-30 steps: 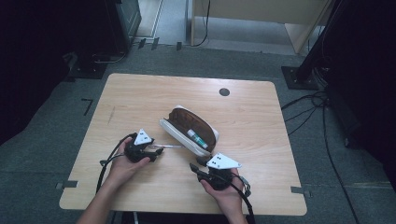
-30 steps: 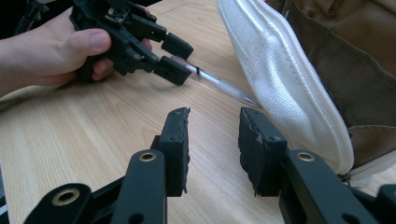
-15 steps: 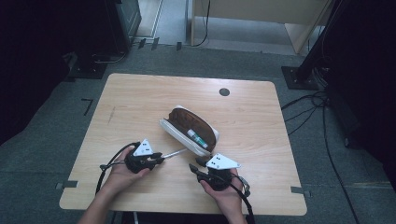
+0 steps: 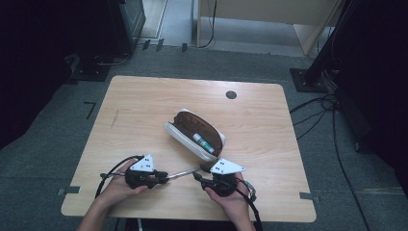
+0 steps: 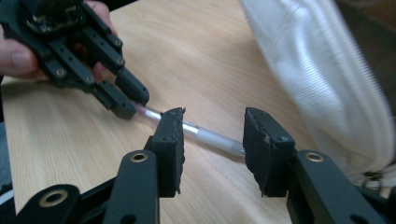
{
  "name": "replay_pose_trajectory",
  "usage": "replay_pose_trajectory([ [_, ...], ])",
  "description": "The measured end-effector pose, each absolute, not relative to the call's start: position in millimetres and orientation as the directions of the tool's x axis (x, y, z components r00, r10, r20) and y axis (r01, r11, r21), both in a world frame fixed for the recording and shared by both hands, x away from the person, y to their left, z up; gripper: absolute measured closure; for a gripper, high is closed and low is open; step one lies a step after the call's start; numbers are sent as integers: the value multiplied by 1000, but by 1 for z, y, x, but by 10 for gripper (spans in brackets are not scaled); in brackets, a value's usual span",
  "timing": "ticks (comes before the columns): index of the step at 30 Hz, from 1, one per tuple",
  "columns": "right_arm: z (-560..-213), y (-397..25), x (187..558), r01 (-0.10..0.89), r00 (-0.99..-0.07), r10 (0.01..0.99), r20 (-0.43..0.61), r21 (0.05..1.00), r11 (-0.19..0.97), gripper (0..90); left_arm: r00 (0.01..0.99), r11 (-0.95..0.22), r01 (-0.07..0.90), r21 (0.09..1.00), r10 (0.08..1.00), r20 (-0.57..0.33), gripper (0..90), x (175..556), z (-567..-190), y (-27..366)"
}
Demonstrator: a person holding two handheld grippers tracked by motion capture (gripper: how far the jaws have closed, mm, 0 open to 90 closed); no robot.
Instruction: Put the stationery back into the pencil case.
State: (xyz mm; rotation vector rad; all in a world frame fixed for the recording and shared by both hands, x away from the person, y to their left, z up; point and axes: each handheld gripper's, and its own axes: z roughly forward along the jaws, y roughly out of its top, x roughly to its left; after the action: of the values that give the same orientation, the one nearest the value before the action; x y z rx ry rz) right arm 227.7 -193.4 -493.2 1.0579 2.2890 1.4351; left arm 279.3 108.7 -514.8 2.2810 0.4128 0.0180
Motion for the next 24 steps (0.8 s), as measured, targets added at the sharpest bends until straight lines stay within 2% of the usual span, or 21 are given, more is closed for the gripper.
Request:
replay_pose_trajectory([
  [4,-499,-190,231,443,-738,655,163,848,289,547,937,-631,273,726,346,-52,545,279,-515,114],
  [12,-509,-186,240,445,-745,649,156,840,309,507,847,-579,363,730,532,1,422,284,-517,130],
  [17,-514,-181,243,448,-756,637,148,827,339,503,709,-485,480,731,705,2,390,292,-517,136],
  [24,-518,-177,247,452,-766,627,143,814,366,571,605,-423,542,727,796,12,303,294,-517,141],
])
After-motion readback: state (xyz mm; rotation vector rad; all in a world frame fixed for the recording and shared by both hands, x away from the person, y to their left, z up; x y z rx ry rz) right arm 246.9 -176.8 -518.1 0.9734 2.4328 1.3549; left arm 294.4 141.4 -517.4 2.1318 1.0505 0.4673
